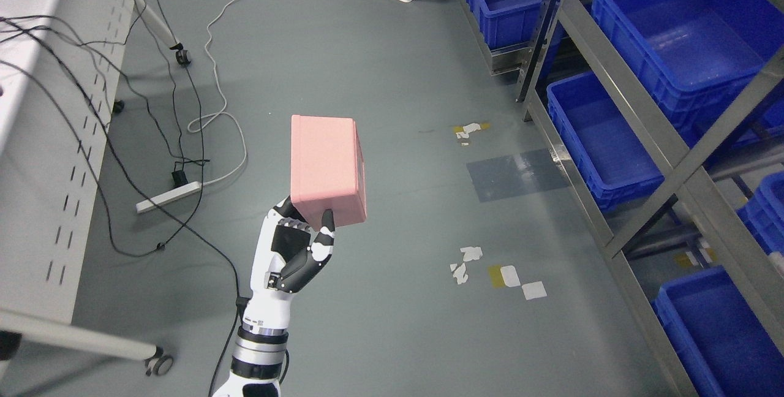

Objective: Place storage box into left shelf container
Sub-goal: 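Hold the pink box aloft in the left hand while turning toward the rack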

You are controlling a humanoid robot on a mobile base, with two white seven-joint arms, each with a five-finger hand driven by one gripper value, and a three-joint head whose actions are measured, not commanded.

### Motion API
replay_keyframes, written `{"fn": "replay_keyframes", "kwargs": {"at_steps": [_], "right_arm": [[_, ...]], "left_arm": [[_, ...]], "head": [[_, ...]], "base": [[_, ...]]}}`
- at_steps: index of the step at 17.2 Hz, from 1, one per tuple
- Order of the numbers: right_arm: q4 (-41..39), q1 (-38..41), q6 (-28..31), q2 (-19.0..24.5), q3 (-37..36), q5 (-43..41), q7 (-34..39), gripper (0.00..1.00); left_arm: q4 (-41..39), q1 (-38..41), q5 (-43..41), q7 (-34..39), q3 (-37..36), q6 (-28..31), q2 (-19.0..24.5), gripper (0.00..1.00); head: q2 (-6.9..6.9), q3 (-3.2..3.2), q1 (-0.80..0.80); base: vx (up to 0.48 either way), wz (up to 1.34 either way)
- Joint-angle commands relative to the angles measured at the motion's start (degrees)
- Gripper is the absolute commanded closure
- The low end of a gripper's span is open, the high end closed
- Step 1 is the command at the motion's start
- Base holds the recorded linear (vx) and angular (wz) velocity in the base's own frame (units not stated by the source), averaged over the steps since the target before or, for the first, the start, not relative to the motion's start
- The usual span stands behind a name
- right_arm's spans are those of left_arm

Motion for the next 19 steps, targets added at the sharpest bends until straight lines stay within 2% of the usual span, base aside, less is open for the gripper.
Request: {"fn": "replay_keyframes", "kwargs": {"at_steps": [1, 7, 10, 16, 19], "right_arm": [[-1.0, 0.5, 0.0, -1.0, -0.3, 0.1, 0.0, 0.00], [-1.0, 0.5, 0.0, -1.0, -0.3, 0.1, 0.0, 0.00], [-1.0, 0.5, 0.0, -1.0, -0.3, 0.1, 0.0, 0.00], [-1.0, 0.5, 0.0, -1.0, -0.3, 0.1, 0.0, 0.00], [-1.0, 0.5, 0.0, -1.0, -0.3, 0.1, 0.0, 0.00]], "left_arm": [[-0.3, 2.0, 0.0, 0.0, 2.4, -0.1, 1.0, 0.94], [-0.4, 5.3, 0.0, -0.6, 1.6, -1.0, 1.0, 0.93], [-0.3, 7.5, 0.0, -6.0, -0.4, -2.8, 1.0, 0.93], [-0.2, 7.6, 0.0, -6.9, -2.4, -3.0, 1.0, 0.92], [-0.2, 8.4, -0.1, -8.1, -5.9, -3.0, 1.0, 0.92]], "head": [[0.00, 0.00, 0.00], [0.00, 0.00, 0.00], [0.00, 0.00, 0.00], [0.14, 0.00, 0.00], [0.17, 0.00, 0.00]], "base": [[0.529, -0.20], [0.550, -0.04], [0.659, 0.20], [0.637, 0.42], [0.605, 0.20]]}}
